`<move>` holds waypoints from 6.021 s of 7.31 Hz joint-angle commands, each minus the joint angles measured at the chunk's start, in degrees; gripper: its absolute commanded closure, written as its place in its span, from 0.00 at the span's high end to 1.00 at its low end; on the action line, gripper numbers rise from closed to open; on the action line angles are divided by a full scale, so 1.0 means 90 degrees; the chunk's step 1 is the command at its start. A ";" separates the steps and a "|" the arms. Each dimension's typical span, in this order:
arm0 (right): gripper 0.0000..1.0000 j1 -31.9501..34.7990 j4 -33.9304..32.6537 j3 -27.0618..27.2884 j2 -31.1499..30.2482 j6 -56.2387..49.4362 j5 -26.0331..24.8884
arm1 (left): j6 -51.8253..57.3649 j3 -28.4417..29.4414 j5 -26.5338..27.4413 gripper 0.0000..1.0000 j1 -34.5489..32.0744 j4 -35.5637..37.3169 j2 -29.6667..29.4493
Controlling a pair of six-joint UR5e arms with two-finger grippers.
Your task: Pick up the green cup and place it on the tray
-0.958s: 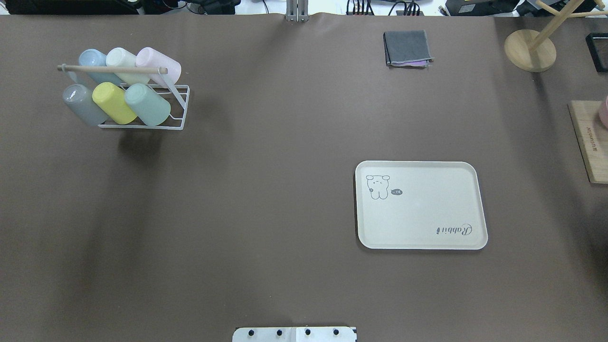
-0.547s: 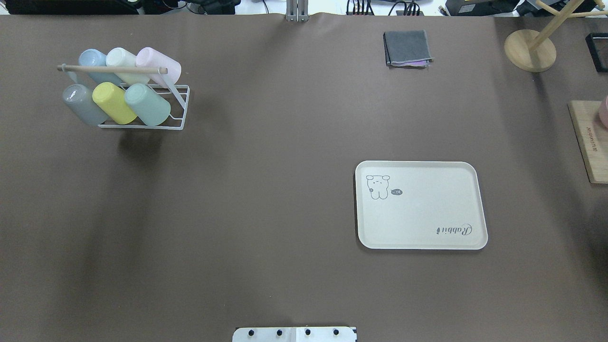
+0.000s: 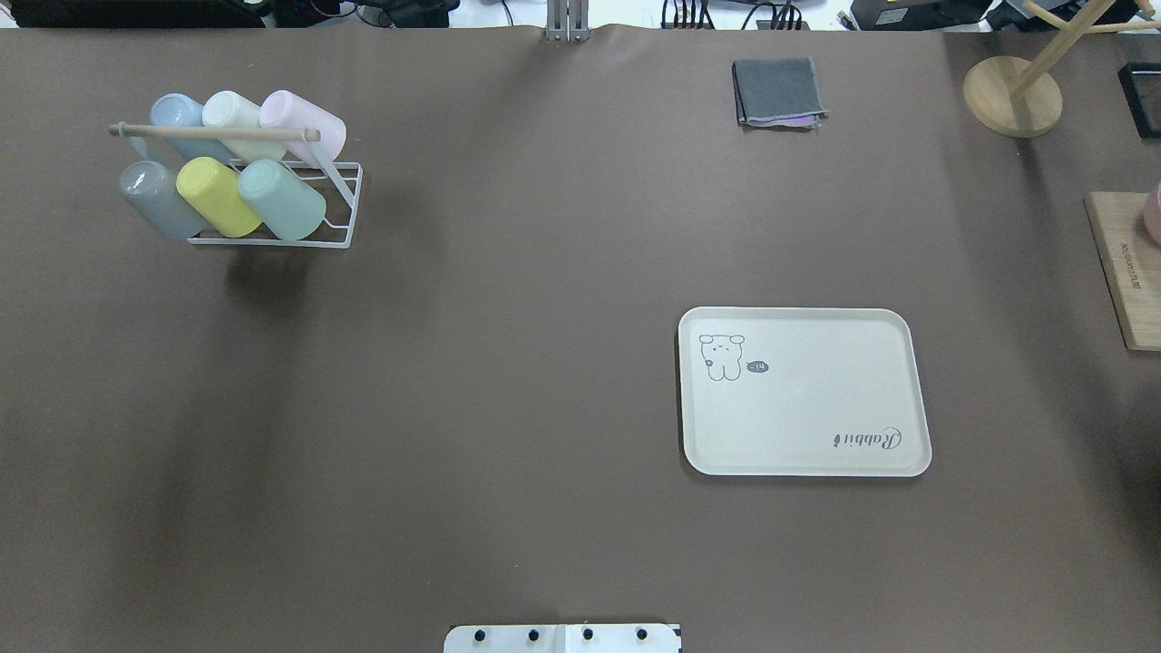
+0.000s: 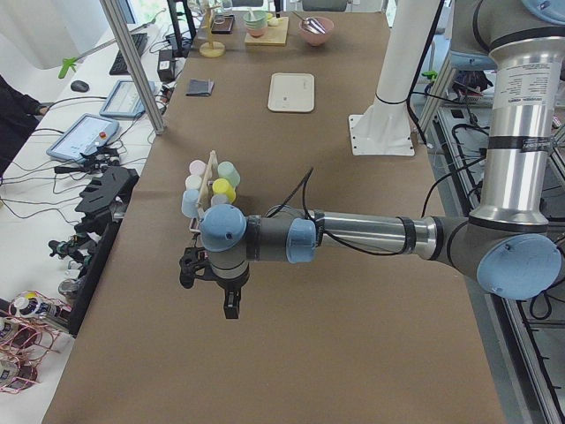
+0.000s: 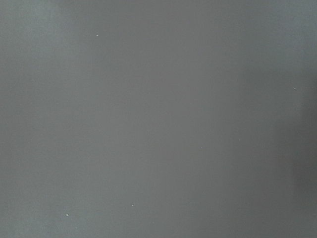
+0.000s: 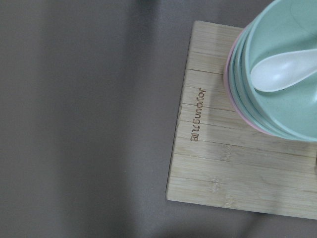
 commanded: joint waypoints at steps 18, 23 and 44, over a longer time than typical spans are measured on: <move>0.98 -0.2508 0.2229 0.1239 -0.0199 0.4624 -0.0213 | -0.4336 -0.3659 0.1152 0.98 0.4222 0.2070 -0.2441; 0.98 -0.3772 0.5249 -0.0232 -0.0297 0.5997 -0.1065 | -0.0778 -0.3279 0.5456 0.98 0.6804 0.0117 -0.1908; 0.16 -0.4106 0.5293 -0.0401 -0.0004 0.6243 -0.1017 | 0.7324 0.0507 1.2393 0.98 0.8057 -0.1052 -0.2188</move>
